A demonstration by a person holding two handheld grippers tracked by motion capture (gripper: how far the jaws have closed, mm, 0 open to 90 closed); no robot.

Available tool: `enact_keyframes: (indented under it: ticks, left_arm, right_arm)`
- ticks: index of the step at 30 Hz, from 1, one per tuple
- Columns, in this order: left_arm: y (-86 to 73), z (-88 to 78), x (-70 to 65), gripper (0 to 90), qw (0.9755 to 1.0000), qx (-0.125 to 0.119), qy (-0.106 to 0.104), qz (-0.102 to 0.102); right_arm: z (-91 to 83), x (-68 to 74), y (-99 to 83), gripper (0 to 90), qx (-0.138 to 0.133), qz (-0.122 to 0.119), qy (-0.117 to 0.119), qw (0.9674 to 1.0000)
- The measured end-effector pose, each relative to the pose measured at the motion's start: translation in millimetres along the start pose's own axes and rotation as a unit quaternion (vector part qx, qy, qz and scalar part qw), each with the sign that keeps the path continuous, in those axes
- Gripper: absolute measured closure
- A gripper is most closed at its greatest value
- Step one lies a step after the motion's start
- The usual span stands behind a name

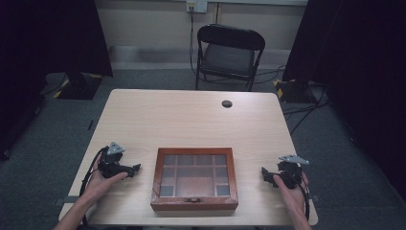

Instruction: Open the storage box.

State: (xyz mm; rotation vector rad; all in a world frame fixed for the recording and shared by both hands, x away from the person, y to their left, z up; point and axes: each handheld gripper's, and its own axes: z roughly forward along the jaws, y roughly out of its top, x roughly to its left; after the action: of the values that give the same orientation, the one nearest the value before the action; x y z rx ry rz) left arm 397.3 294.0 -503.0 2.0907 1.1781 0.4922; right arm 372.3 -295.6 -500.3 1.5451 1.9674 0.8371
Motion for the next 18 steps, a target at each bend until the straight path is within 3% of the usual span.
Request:
enact_keyframes:
  ticks: [9, 13, 18]
  left_arm:
    - [0.0, 0.0, 0.0, 0.9, 1.0, 0.0, 0.0, 0.0]
    - [0.0, 0.0, 0.1, 0.9, 1.0, 0.0, 0.0, 0.0]
    - [0.0, -0.1, 0.2, 0.9, 1.0, 0.001, 0.0, 0.002]
  right_arm:
    - [-3.6, 2.8, 1.0, 17.3, 0.002, -0.016, 0.015, 0.9998]
    - [-6.1, 6.2, 4.8, 21.3, 0.005, -0.023, 0.04, 0.9989]
    - [-12.3, 11.0, 9.3, 26.4, -0.011, -0.029, 0.068, 0.9972]
